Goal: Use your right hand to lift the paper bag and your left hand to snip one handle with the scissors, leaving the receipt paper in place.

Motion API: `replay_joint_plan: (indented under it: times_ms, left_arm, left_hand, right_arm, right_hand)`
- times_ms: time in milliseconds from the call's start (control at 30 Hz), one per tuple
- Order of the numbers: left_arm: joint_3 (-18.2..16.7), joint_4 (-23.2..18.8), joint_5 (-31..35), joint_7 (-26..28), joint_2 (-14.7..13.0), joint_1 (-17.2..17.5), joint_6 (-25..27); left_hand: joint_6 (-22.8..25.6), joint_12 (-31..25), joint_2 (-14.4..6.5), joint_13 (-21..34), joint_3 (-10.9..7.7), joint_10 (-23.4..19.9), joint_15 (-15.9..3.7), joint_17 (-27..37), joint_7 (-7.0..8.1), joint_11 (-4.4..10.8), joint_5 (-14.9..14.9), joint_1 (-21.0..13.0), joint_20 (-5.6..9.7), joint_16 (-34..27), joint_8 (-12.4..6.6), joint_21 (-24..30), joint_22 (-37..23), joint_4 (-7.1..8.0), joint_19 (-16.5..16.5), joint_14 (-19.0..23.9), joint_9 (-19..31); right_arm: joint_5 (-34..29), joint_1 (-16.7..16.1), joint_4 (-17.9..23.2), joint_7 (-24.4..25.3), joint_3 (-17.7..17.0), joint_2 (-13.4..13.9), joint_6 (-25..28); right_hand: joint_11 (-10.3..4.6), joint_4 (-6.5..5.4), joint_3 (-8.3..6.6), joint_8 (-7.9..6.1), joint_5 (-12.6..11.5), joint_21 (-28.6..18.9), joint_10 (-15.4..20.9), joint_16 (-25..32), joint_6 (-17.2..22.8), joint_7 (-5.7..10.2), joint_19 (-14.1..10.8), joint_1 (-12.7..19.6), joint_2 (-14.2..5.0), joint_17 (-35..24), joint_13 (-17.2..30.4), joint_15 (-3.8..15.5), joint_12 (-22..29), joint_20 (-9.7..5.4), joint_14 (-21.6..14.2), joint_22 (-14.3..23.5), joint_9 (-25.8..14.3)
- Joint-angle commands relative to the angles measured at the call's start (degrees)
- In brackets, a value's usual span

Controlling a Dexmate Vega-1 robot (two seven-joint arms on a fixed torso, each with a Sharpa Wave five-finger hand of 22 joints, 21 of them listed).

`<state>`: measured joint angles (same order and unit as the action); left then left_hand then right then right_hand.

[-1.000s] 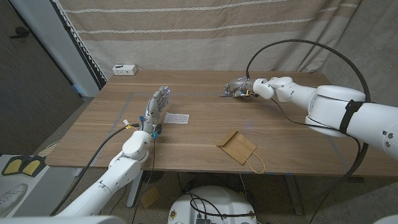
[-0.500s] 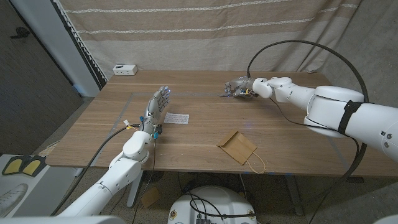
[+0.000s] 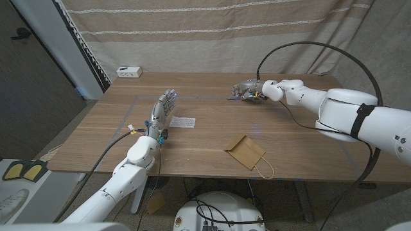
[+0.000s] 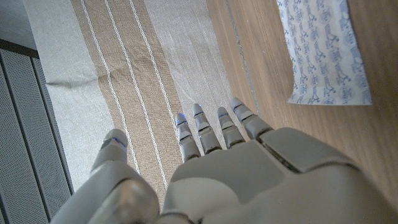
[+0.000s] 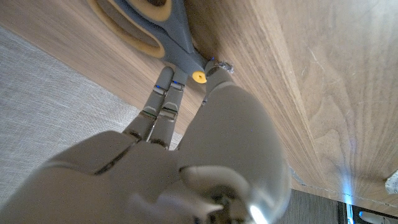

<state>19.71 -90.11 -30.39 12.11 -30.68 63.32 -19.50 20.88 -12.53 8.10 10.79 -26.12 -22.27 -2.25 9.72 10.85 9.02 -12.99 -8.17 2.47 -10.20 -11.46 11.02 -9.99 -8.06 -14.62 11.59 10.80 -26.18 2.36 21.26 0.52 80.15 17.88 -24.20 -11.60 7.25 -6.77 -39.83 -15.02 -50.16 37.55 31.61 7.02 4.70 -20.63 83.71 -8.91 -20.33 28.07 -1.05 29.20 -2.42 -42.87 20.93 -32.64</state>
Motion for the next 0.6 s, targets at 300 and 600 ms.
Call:
replay_joint_plan:
  times_ms: [300, 600]
  left_arm:
    - [-0.14, -0.8, -0.06, -0.09, -0.21, 0.69, -0.09]
    - [-0.17, -0.18, -0.44, -0.79, -0.2, 0.49, -0.37]
  left_hand:
    - [0.36, -0.36, 0.14, 0.2, 0.2, -0.43, -10.04, 0.3, 0.04, -0.11, -0.47, 0.4, 8.24, -0.1, -0.16, 0.22, -0.16, 0.15, -0.52, 0.32, 0.14]
    - [0.4, -0.39, 0.11, 0.2, 0.26, -0.56, -10.03, 0.29, 0.13, -0.09, -0.49, 0.43, 8.24, -0.09, -0.16, 0.21, -0.15, 0.14, -0.52, 0.32, 0.14]
  right_arm:
    - [2.12, -0.81, 3.4, -4.63, -5.76, 3.24, -7.16]
    - [3.32, -2.24, 7.0, -7.23, -9.48, 5.12, -7.71]
  right_hand:
    - [0.83, 0.2, -0.54, 1.59, 0.5, -1.95, -2.75, -0.13, -0.03, -0.06, 0.54, 0.75, -0.08, -22.94, 1.6, 14.92, 0.48, -8.11, -7.1, -0.18, 1.05]
    - [1.34, 0.19, -0.88, 3.08, 0.9, -3.55, -6.24, -0.37, -0.34, 0.46, 1.14, 0.85, -0.09, -24.21, 2.36, 14.9, -0.25, -8.11, -7.19, -0.57, 1.97]
